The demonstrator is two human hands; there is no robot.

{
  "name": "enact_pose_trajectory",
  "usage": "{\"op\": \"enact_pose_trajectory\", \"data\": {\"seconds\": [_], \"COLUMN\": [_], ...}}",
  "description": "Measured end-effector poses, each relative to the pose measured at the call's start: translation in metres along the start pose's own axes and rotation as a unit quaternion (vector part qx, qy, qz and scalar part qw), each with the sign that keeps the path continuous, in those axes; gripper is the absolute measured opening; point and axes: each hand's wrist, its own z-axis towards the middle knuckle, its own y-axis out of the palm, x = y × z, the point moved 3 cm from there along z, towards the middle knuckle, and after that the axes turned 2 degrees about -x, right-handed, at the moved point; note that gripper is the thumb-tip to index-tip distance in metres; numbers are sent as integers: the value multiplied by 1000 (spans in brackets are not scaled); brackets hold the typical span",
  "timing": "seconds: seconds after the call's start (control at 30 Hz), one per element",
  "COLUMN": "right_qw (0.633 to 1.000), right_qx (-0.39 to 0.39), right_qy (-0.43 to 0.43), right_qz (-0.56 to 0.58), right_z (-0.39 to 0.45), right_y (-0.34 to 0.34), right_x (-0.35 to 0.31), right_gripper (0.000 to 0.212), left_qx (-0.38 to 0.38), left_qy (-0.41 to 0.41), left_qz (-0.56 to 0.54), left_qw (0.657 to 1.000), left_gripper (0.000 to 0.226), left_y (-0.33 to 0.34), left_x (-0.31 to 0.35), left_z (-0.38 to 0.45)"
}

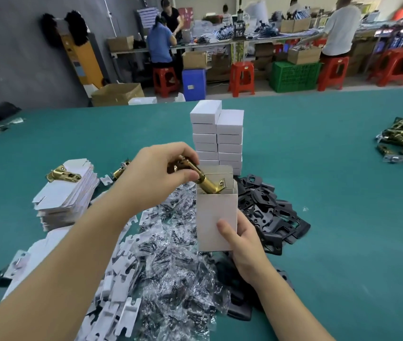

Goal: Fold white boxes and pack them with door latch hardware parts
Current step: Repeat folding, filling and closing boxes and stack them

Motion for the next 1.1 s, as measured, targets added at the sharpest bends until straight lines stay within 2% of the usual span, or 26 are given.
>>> {"op": "enact_pose_trajectory", "data": {"seconds": [0.1,0.2,0.3,0.37,0.63,0.77,0.87,0.97,1.1], "right_qw": [1000,1000,999,999,999,1000,1000,1000,998], "right_qx": [-11,-22,-33,-41,-37,-19,-3,8,36], "right_qy": [-12,-18,-20,-11,-6,-13,-16,-16,-25], "right_qz": [-2,-14,-30,-32,-21,-19,-4,6,-53], "right_z": [-2,-3,-4,-5,-4,-3,-2,-1,0], "right_y": [1,3,5,7,7,6,2,-1,-4], "right_x": [-3,-3,-2,0,4,2,2,4,4], "right_gripper": [40,54,50,51,53,51,42,45,39], "left_qx": [-15,-111,-221,-249,-199,-191,-186,-178,-165], "left_qy": [-4,-3,-19,-29,-46,-43,-19,-11,-13], "left_qz": [10,67,160,193,214,181,135,118,144], "left_qw": [1000,992,962,949,955,964,973,977,976], "left_gripper": [16,12,21,23,16,14,12,12,20], "left_y": [3,11,26,29,22,29,36,38,35], "left_x": [0,6,12,14,20,16,13,7,-4], "left_z": [0,1,1,2,14,17,17,15,8]}}
